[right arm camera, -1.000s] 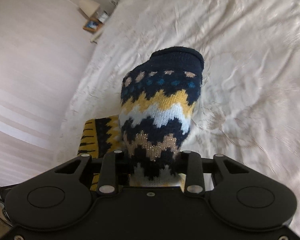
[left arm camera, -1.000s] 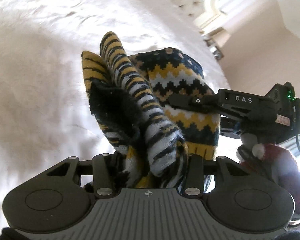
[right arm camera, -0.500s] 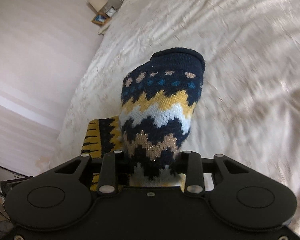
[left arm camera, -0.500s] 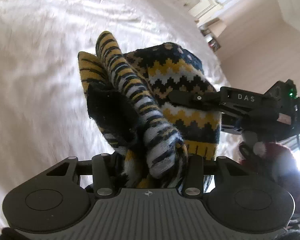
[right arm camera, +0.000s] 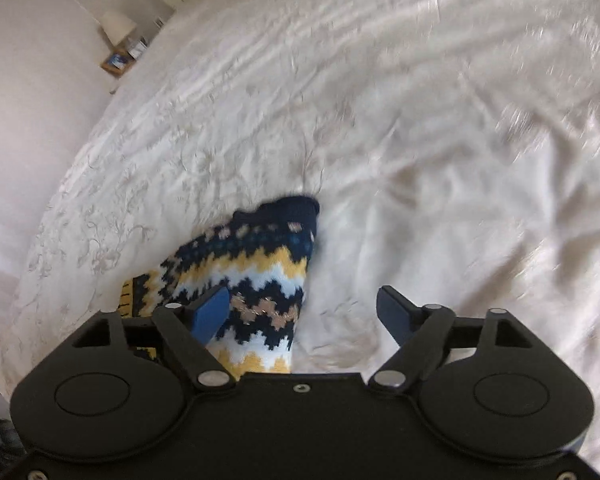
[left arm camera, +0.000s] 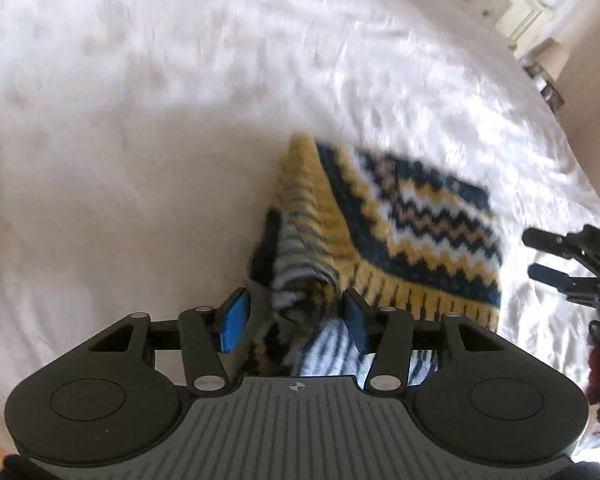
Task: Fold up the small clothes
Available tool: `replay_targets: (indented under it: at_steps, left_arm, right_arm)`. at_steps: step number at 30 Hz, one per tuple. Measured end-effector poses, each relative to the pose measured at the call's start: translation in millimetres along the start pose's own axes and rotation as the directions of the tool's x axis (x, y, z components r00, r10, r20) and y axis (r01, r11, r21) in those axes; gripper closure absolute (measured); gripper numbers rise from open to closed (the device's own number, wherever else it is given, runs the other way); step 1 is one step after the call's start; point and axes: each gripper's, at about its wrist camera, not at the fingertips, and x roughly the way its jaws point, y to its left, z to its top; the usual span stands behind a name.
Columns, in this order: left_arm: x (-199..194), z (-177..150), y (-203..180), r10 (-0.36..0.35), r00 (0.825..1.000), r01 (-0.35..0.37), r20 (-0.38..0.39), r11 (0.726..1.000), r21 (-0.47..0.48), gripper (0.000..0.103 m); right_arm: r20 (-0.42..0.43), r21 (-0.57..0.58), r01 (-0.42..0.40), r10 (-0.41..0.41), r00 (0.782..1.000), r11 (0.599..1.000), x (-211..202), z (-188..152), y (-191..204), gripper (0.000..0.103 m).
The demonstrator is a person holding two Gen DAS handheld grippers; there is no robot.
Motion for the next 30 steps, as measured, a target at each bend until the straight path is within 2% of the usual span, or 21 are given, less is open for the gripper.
replay_targets:
  at_steps: [3,5,9,10,12,16,19,22,24,26,30]
  left_arm:
    - [-15,11,-20,-0.003,0.997,-0.001,0.077,0.998,0.057,0.054]
    - [-15,15,-37,-0.015,0.996,0.004,0.086,0.992,0.124,0.054]
    - [17,18,-65,-0.033,0.998,0.019,0.053,0.970,0.242,0.054]
    - [19,16,-64,-0.027,0.999,0.015,0.040,0.964,0.265,0.054]
    - [36,13,-64,0.015,1.000,-0.014,-0.002,0.951,0.309,0.054]
    - [58,11,-63,0.063,0.996,-0.036,-0.055,0.918,0.395,0.053]
    - [53,20,-64,0.051,0.997,-0.027,-0.055,0.925,0.379,0.053]
    - [33,20,-64,0.023,1.000,-0.015,-0.017,0.932,0.361,0.053]
    - [18,16,-61,0.009,1.000,-0.008,-0.001,0.938,0.346,0.053]
    - [9,10,-59,0.010,1.000,-0.010,0.001,0.943,0.332,0.053]
    - [-3,-2,-59,0.031,1.000,-0.029,0.001,0.952,0.306,0.052]
  right_arm:
    - [0.028,-0.047,-0.004,0.005,1.000,0.999,-8,3,1,0.017]
    - [0.021,-0.096,0.008,-0.006,1.000,0.995,0,4,9,0.014]
    - [-0.033,-0.161,0.021,-0.027,0.999,0.987,23,1,22,0.013]
    - [-0.056,-0.181,0.043,-0.054,0.997,0.983,31,-1,23,0.013]
    - [-0.108,-0.232,0.108,-0.136,0.985,0.967,53,-4,23,0.013]
    - [-0.138,-0.232,0.140,-0.175,0.975,0.963,71,-4,15,0.005]
    - [-0.115,-0.244,0.137,-0.169,0.979,0.960,64,-3,19,0.005]
    - [-0.040,-0.253,0.111,-0.125,0.991,0.961,36,-9,26,0.005]
    - [-0.021,-0.260,0.086,-0.094,0.995,0.962,19,-16,30,0.004]
    - [-0.035,-0.279,0.067,-0.079,0.996,0.958,13,-27,32,0.004]
    - [-0.101,-0.316,0.102,-0.140,0.985,0.943,29,-50,26,0.003]
